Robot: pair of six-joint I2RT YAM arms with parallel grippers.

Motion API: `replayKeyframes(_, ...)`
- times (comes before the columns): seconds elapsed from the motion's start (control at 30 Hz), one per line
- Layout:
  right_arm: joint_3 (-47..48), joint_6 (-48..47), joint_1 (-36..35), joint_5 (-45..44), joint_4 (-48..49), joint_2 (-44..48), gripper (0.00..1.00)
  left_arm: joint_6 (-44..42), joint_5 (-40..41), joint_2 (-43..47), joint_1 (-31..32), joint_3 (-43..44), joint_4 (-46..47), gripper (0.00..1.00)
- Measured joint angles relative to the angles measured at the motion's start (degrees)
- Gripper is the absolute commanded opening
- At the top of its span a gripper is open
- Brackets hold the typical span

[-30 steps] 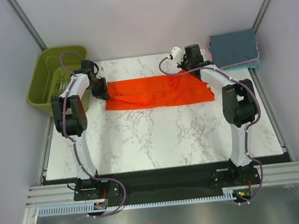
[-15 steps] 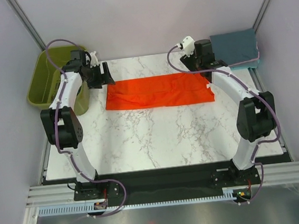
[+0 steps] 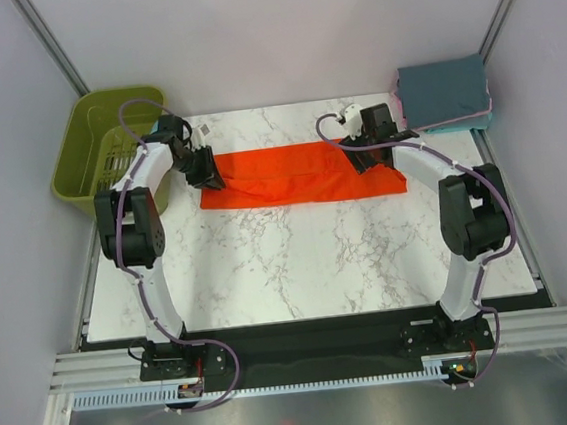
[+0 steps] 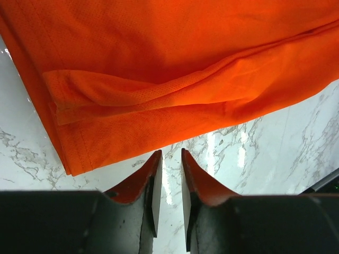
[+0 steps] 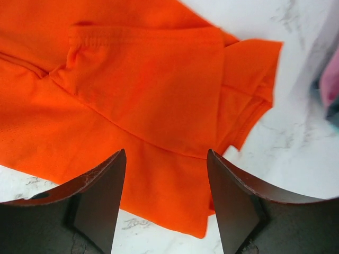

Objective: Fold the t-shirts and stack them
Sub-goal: Fold the tshirt

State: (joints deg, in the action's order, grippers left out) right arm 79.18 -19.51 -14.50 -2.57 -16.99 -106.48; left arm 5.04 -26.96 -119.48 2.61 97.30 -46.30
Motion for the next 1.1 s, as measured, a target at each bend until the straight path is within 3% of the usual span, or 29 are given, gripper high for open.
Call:
replayKeyframes(0.27,0.02,2.45,0.00,2.67,-0.79,-5.25,0.70,-0.15,0.70,-1.03,0.24,0.04,0.11,0.19)
replayKeyframes(0.37,0.04,2.95,0.00,3.13,-0.81,-6.49,0.70,-0.24,1.51,-2.82,0.44,0.33,0.11,0.07)
replayKeyframes(0.83,0.02,3.21,0.02,3.19,-0.61,-8.02,0.70,-0.72,7.45,-11.23,0.81,11.45,-0.02,0.05)
replayKeyframes(1.0,-0.07,3.19,0.02,3.17,-0.61,-8.02,0.70,-1.03,9.20,-12.33,1.03,14.78,0.20,0.15)
replayKeyframes(1.1,-0.26,3.19,0.00,2.69,-0.52,-8.02,0.72,-1.51,10.45,-14.12,1.18,16.74,0.55,0.32)
